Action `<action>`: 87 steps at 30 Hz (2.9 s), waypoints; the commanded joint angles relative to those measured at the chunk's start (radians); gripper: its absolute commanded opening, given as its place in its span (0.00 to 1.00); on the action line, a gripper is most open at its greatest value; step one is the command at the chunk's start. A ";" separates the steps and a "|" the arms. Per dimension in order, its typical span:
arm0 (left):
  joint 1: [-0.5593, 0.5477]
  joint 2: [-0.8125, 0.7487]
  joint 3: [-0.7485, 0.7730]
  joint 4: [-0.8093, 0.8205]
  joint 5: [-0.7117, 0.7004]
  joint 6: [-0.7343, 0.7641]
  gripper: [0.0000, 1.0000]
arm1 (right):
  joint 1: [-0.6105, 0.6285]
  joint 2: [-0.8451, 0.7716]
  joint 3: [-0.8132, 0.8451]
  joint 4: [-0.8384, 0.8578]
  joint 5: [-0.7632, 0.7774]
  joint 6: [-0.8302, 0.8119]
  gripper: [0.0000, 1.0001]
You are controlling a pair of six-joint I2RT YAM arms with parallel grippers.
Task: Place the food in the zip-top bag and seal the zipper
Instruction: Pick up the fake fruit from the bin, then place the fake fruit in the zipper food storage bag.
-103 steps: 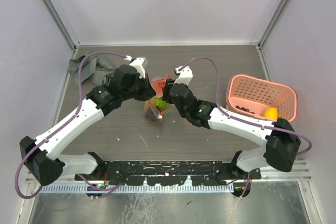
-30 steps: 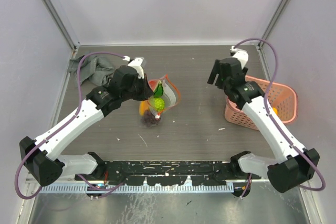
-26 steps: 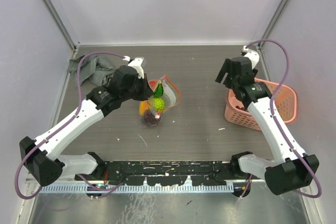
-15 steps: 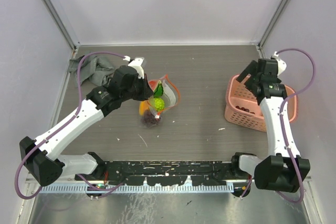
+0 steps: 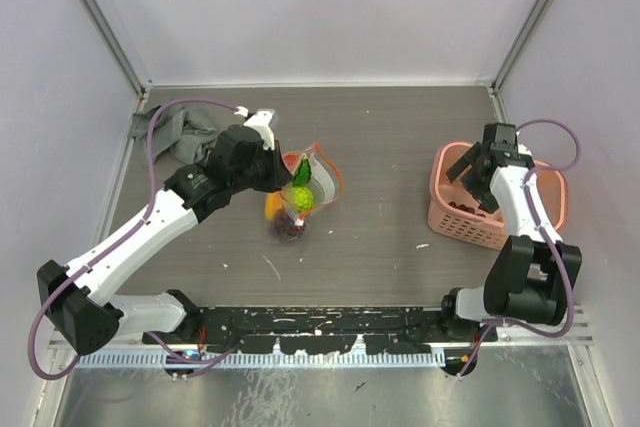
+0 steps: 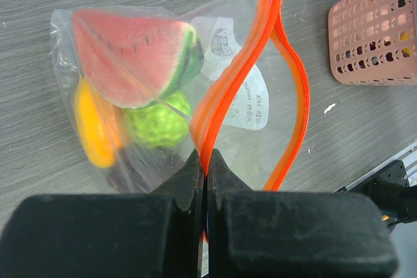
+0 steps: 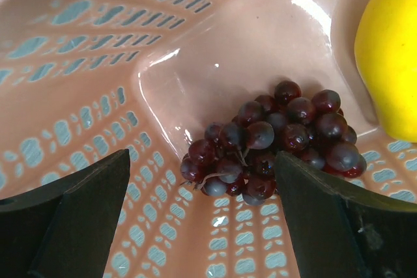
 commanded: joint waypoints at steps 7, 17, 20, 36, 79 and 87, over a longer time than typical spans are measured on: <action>0.006 -0.022 0.023 0.043 0.007 0.010 0.00 | -0.006 0.153 -0.018 -0.014 -0.036 0.042 0.93; 0.007 -0.020 0.025 0.042 0.003 0.013 0.00 | -0.007 0.242 -0.087 0.080 -0.069 0.059 0.85; 0.006 -0.020 0.024 0.042 0.001 0.013 0.00 | -0.007 0.261 -0.107 0.110 -0.079 0.064 0.70; 0.007 -0.019 0.025 0.042 -0.001 0.014 0.00 | -0.007 0.040 -0.092 0.085 -0.023 0.038 0.12; 0.007 -0.009 0.028 0.044 0.015 0.016 0.00 | 0.604 -0.268 0.431 0.074 0.074 -0.095 0.05; 0.007 -0.008 0.028 0.044 0.022 0.016 0.00 | 0.797 -0.219 0.413 0.262 -0.054 -0.122 0.05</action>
